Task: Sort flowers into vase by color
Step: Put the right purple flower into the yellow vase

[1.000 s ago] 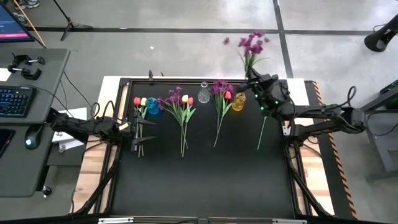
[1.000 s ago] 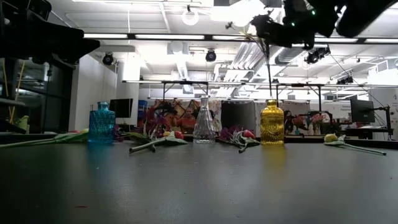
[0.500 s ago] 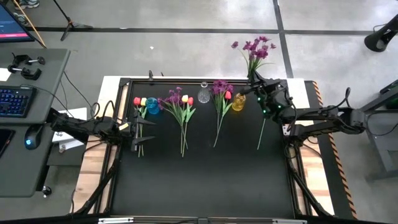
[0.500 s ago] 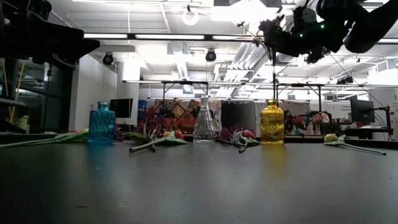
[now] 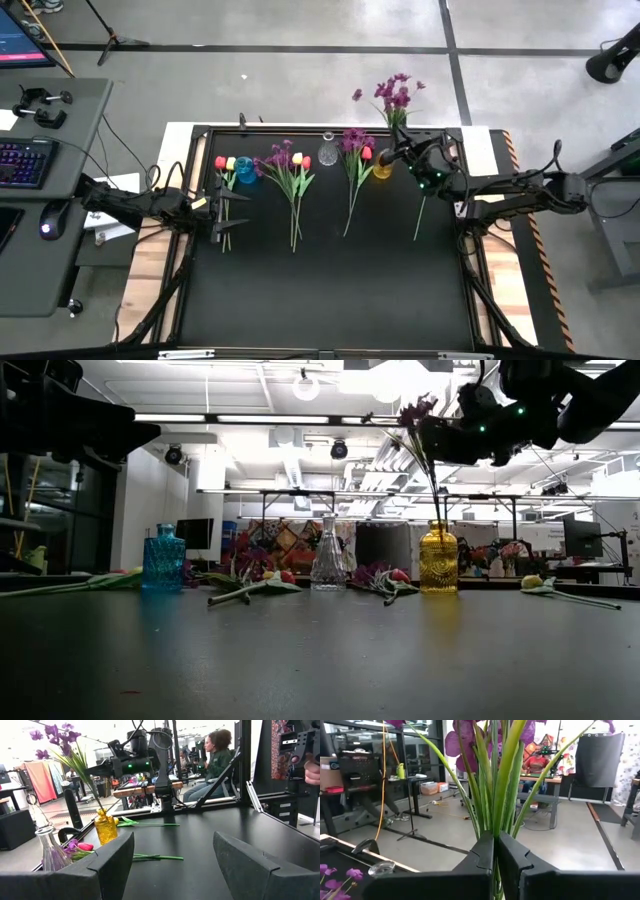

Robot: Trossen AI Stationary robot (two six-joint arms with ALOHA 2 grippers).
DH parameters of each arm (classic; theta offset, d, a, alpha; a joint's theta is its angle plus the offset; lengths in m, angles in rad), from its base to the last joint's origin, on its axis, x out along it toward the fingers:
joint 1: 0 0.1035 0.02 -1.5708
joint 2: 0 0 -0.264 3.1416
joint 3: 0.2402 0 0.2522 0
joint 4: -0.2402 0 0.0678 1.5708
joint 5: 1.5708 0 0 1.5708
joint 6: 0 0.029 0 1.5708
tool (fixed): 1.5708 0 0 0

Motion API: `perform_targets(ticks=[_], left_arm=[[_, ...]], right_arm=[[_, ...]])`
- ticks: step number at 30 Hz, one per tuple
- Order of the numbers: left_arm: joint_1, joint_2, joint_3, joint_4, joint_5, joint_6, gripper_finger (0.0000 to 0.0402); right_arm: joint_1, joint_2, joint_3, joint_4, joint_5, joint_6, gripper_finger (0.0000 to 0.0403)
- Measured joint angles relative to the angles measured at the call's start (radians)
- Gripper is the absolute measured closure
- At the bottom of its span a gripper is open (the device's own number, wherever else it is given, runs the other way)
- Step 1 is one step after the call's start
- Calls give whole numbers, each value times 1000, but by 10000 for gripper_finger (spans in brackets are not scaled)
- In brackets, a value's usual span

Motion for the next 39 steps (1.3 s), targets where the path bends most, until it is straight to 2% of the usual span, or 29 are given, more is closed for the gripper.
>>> perform_targets(ticks=[3, 6, 16, 21, 25, 28, 31, 35, 39], left_arm=[[0, 0, 0, 0, 0, 0, 140], [0, 0, 0, 0, 0, 0, 140], [0, 0, 0, 0, 0, 0, 140], [0, 0, 0, 0, 0, 0, 140], [0, 0, 0, 0, 0, 0, 140], [0, 0, 0, 0, 0, 0, 140], [0, 0, 0, 0, 0, 0, 140], [0, 0, 0, 0, 0, 0, 140], [0, 0, 0, 0, 0, 0, 140]], right_arm=[[17, 0, 0, -15, 0, 0, 392], [38, 0, 0, -60, 31, 11, 360], [107, -6, 32, -206, 134, 20, 182], [161, -47, 116, -462, 204, 42, 136], [218, -95, 217, -806, 204, 233, 128], [251, -112, 298, -1088, 141, 469, 128], [266, -108, 345, -1278, 2, 676, 128], [276, -82, 327, -1286, -227, 811, 128], [301, 10, 278, -1159, -351, 895, 128]])
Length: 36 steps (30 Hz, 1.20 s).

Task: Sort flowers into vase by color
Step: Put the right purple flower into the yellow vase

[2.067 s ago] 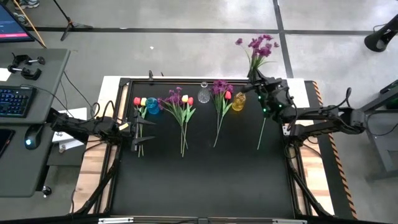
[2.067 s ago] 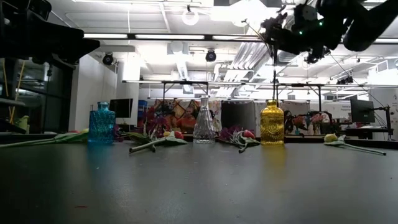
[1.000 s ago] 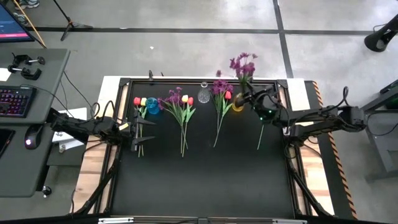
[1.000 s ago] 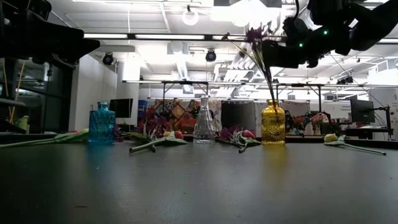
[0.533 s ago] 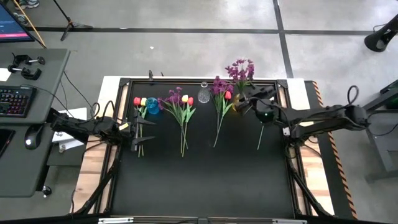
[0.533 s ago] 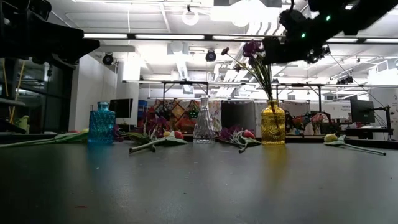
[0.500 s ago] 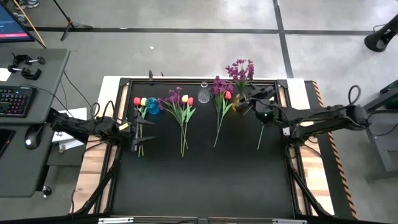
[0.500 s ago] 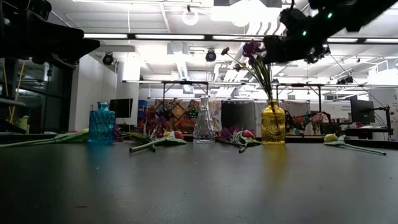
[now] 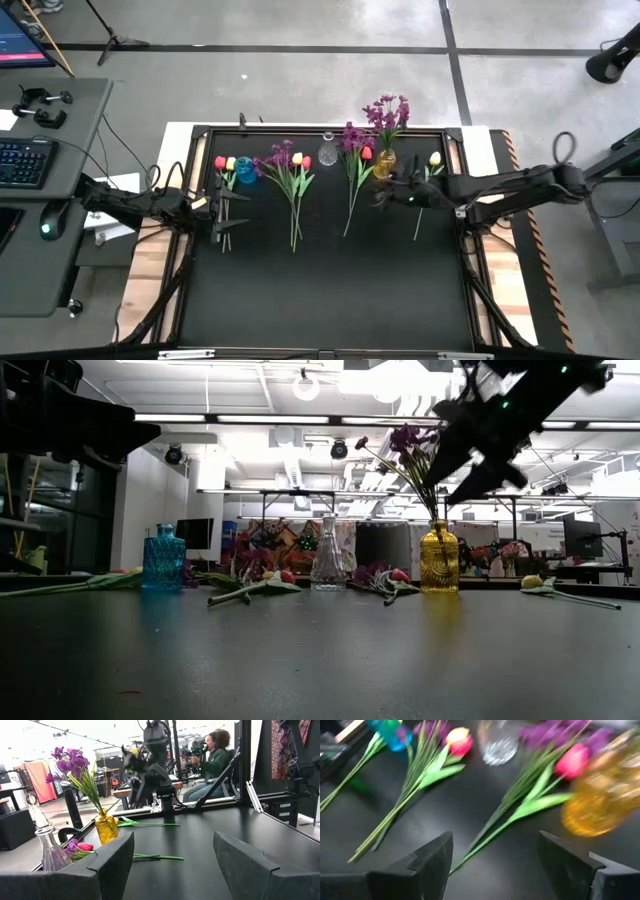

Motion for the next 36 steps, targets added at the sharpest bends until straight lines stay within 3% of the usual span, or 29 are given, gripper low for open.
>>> perform_targets(ticks=[5, 8, 19, 26, 36], left_arm=[[0, 0, 0, 0, 0, 0, 140], [0, 0, 0, 0, 0, 0, 140], [0, 0, 0, 0, 0, 0, 140], [0, 0, 0, 0, 0, 0, 140], [0, 0, 0, 0, 0, 0, 140]], right_arm=[[18, 211, 7, 244, -36, -13, 128], [13, 342, 83, 291, -13, -26, 128], [-50, 704, 429, -91, 269, 76, 128], [-74, 824, 487, -106, 310, 137, 128], [-127, 878, 488, -61, 337, 223, 128]])
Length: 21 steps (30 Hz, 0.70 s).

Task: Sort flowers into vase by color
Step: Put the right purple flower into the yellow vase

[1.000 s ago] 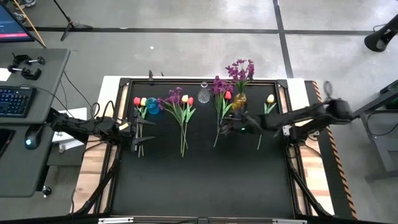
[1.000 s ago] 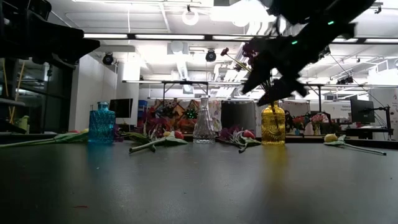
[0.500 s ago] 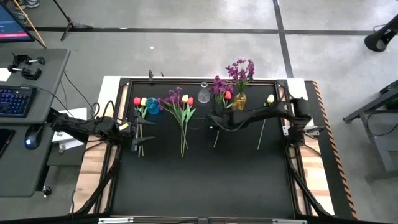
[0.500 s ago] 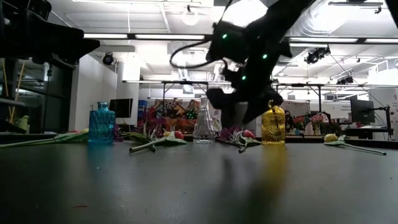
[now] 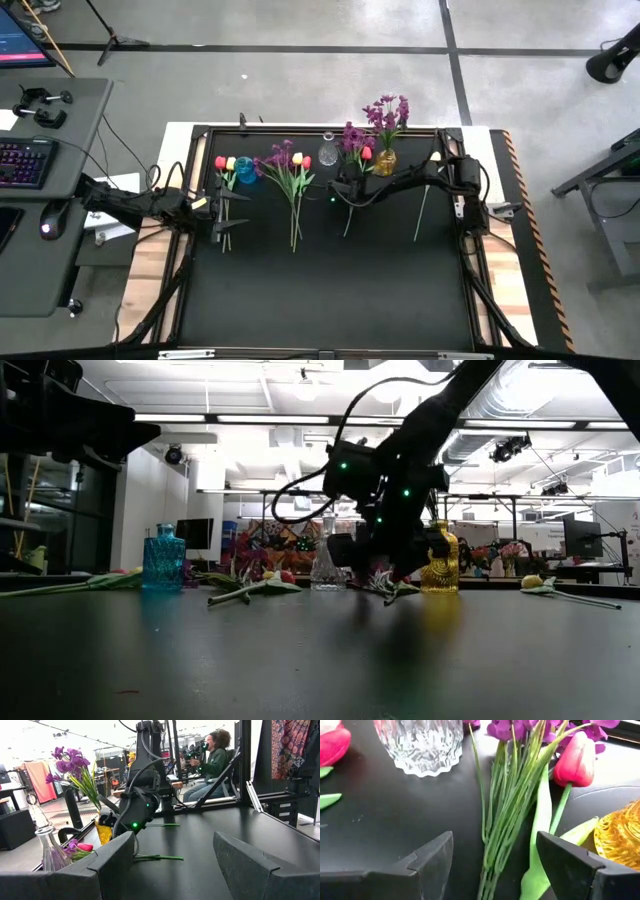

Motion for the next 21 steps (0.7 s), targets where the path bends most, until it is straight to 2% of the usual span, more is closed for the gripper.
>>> perform_targets(ticks=[5, 17, 21], left_arm=[[0, 0, 0, 0, 0, 0, 140], [0, 0, 0, 0, 0, 0, 140], [0, 0, 0, 0, 0, 0, 140]], right_arm=[[-14, 0, 0, 53, -6, -27, 128], [-29, 2, 0, 47, -48, -8, 129], [-41, 17, 0, 51, -55, -8, 149]])
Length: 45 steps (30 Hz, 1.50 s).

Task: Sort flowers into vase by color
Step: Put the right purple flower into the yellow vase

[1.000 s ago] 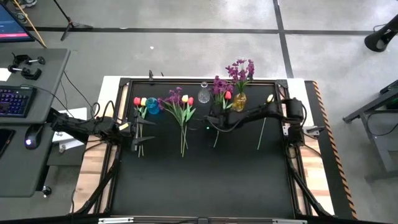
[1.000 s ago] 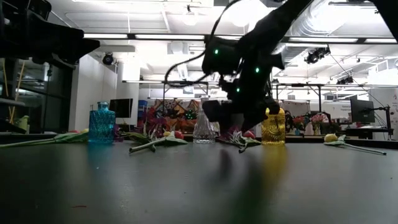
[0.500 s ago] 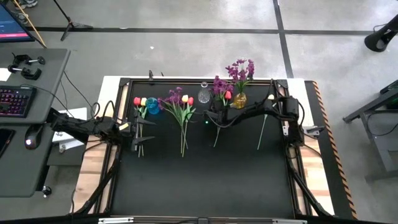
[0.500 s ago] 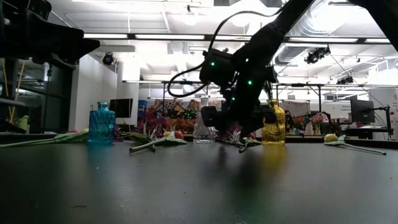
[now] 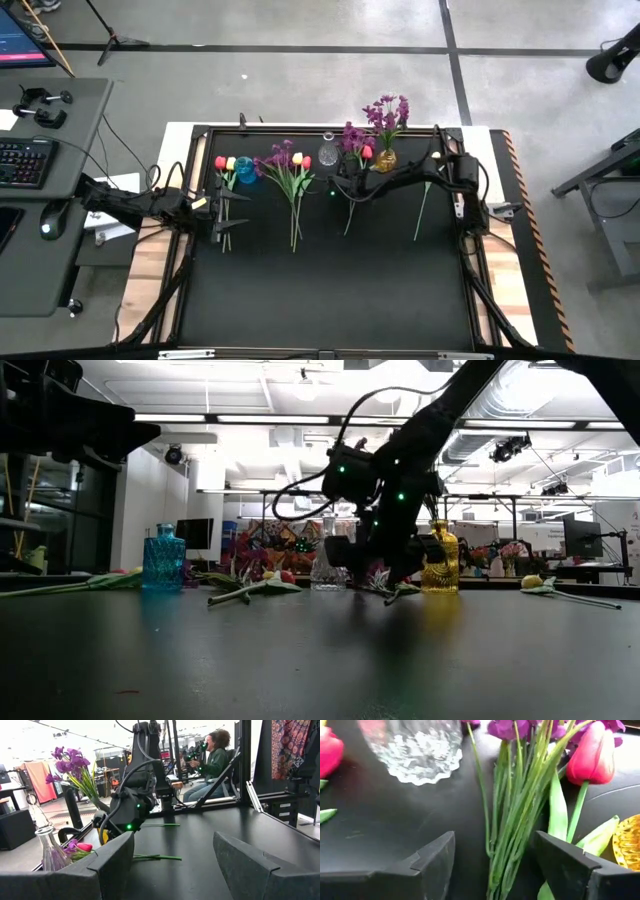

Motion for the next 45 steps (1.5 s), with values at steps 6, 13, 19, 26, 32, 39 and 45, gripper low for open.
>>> perform_targets(ticks=[6, 13, 19, 26, 32, 39, 45], left_arm=[[0, 0, 0, 0, 0, 0, 140], [0, 0, 0, 0, 0, 0, 140], [0, 0, 0, 0, 0, 0, 140], [0, 0, 0, -1, 0, 0, 140], [0, 0, 0, 0, 0, 0, 140], [0, 0, 0, 0, 0, 0, 140], [0, 0, 0, 0, 0, 0, 140]], right_arm=[[-5, 32, 3, 24, 2, -3, 206], [23, 25, 2, 8, 22, -100, 328], [90, -20, -2, -117, 34, -114, 387], [205, -143, -3, -280, 138, -44, 399], [308, -253, -2, -343, 140, -50, 401], [471, -338, -2, -476, 51, -118, 401], [642, -398, -46, -609, 163, 116, 402]])
